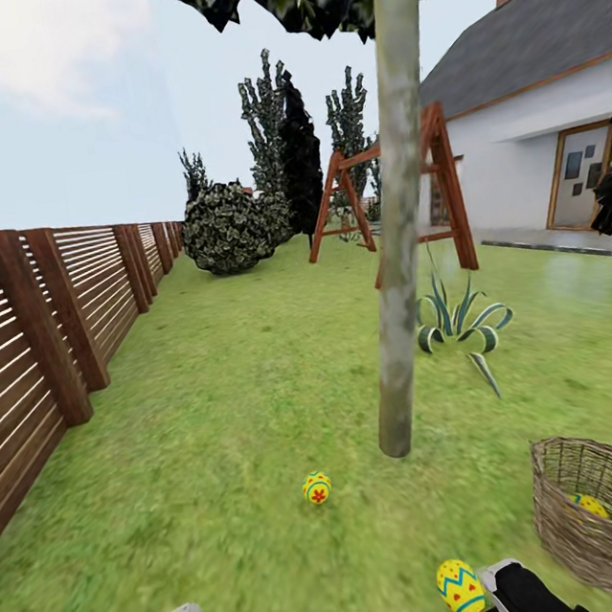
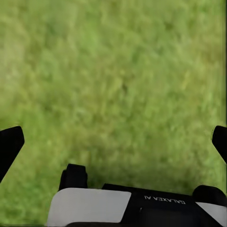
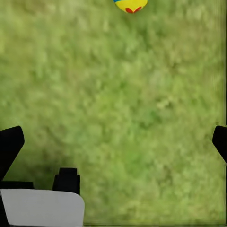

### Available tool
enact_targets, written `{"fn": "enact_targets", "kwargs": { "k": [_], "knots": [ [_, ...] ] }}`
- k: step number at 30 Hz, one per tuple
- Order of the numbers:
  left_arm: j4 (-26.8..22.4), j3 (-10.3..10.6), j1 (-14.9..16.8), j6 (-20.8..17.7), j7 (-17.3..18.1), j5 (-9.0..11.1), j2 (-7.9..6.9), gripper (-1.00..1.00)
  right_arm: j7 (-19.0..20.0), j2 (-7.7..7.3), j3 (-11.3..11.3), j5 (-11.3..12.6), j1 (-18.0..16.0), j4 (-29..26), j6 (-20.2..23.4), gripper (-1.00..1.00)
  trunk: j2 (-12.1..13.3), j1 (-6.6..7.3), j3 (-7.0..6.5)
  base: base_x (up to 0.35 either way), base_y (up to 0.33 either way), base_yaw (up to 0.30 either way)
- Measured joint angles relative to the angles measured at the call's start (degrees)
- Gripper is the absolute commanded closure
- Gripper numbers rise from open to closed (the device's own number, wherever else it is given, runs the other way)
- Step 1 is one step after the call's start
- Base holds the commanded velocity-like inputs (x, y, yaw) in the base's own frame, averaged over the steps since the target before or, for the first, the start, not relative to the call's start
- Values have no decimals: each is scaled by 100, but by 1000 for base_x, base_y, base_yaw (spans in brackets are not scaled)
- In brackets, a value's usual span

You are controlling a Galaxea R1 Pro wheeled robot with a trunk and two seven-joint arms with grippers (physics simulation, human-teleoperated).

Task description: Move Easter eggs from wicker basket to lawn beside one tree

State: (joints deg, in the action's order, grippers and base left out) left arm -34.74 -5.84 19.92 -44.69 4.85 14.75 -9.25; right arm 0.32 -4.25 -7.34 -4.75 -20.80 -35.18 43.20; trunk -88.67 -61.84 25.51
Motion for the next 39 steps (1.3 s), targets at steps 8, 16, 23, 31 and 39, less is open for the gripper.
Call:
{"fn": "enact_targets", "kwargs": {
  "k": [8, 16, 23, 31, 39],
  "knots": [
    [-6, -9, 0, 2, 5, 0, -9, -100, 0, 1, 2, 2, 0, 0, 1, -100, 321, 175, -144, -267, -249, 0],
    [-9, -34, 0, -2, 5, 0, -9, -100, 0, -4, 5, 4, 0, -2, 0, -100, 642, 352, -287, -266, -249, 0],
    [-7, -4, 0, 1, 5, -12, -4, -100, 0, -8, 4, 3, 0, -8, 1, -100, 923, 506, -413, -246, -257, 0],
    [-7, -7, 0, -6, 5, -2, -9, -100, 0, -8, 10, 2, 0, -9, 1, -100, 1244, 682, -557, -199, -271, 0],
    [-8, -29, 0, -8, 7, 0, -9, -100, 0, -8, 10, 3, 0, -8, 1, -100, 1565, 857, -701, -212, -257, 0]
  ]
}}
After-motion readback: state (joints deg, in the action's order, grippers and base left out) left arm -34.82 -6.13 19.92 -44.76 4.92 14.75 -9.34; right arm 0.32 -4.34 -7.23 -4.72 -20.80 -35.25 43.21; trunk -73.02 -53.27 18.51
